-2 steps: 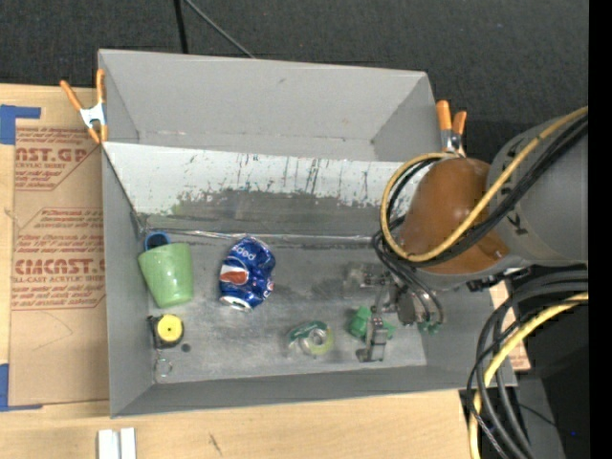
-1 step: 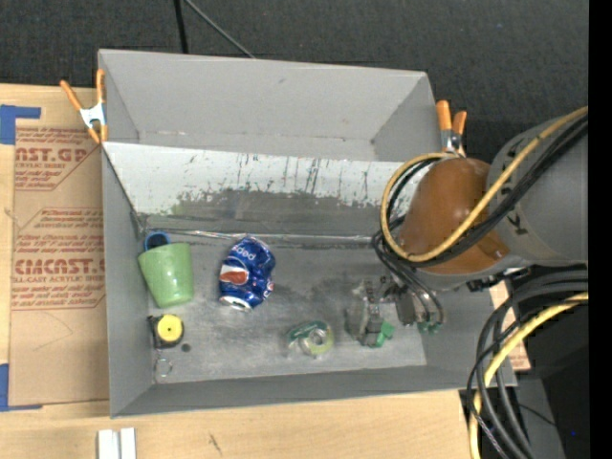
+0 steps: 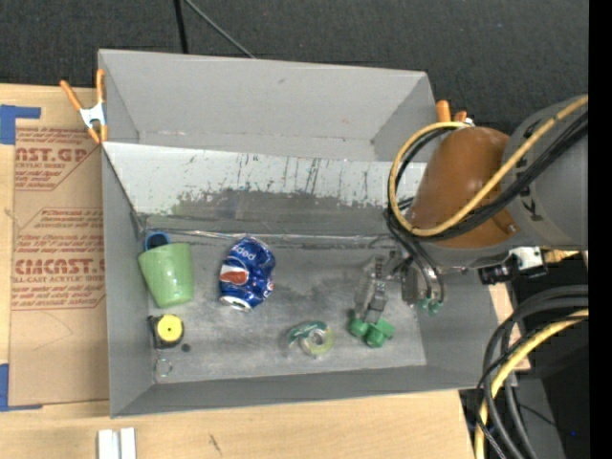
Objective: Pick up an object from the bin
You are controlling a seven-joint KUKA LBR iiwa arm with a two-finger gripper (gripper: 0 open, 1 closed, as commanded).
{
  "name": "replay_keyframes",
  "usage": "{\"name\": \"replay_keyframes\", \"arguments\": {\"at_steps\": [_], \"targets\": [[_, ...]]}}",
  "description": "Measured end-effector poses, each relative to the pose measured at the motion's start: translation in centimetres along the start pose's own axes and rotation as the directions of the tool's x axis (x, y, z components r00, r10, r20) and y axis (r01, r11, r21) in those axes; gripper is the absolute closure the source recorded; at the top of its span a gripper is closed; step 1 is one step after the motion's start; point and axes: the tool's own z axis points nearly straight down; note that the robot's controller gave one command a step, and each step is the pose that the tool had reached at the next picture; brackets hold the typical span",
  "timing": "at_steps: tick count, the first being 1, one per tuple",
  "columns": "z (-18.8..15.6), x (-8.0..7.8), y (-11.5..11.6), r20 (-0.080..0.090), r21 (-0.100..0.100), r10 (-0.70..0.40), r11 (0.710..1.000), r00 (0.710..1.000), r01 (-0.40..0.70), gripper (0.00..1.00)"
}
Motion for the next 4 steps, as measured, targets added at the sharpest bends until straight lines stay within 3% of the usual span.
{"name": "replay_keyframes", "arguments": {"at_steps": [1, 2, 3, 4], "targets": [[0.1, 0.1, 0.0, -0.002, 0.001, 0.0, 1.0, 1.0, 0.0, 0.0], [8.7, -1.5, -2.2, -0.009, 0.003, -0.035, 0.999, 0.999, 0.035, 0.0], [8.3, -1.6, -2.1, -0.003, 0.002, -0.035, 0.999, 0.999, 0.035, 1.0], [8.3, -1.8, -0.2, -0.002, -0.001, -0.465, 0.885, 0.885, 0.465, 1.0]]}}
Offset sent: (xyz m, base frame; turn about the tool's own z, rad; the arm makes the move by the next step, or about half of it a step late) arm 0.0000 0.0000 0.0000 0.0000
